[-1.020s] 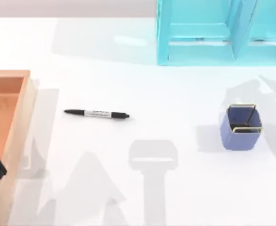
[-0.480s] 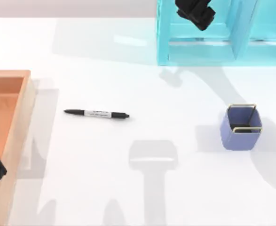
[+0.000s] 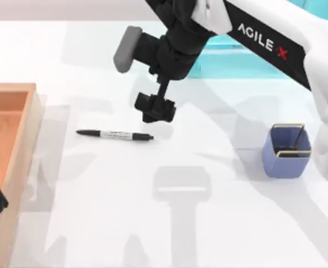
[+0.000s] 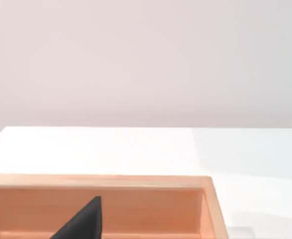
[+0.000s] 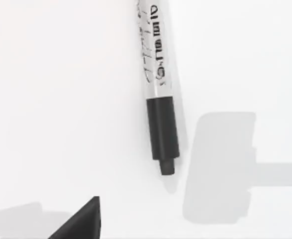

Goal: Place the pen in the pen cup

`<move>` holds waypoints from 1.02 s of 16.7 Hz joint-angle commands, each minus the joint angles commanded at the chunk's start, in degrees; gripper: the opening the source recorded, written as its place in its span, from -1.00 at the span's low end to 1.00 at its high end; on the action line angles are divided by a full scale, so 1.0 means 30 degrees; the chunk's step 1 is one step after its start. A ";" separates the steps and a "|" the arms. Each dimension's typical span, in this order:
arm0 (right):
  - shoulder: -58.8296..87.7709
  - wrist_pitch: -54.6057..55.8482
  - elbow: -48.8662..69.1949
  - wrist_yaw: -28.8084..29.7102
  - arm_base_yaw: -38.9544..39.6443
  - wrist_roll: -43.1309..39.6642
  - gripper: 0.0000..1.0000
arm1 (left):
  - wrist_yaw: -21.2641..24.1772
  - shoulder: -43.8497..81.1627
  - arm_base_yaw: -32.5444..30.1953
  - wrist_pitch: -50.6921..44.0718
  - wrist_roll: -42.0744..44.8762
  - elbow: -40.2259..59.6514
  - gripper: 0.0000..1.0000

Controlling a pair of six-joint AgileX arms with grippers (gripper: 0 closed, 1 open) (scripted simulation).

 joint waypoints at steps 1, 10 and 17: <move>0.0776 -0.0268 0.0746 -0.0197 0.0279 -0.0242 1.00 | 0.0000 0.0000 0.0000 0.0000 0.0000 0.0000 1.00; 0.2586 -0.0826 0.3152 -0.0700 0.0988 -0.0903 1.00 | 0.0000 0.0000 0.0000 0.0000 0.0000 0.0000 1.00; 0.5321 0.1422 0.3709 -0.0517 0.1548 -0.0349 1.00 | 0.0000 0.0000 0.0000 0.0000 0.0000 0.0000 1.00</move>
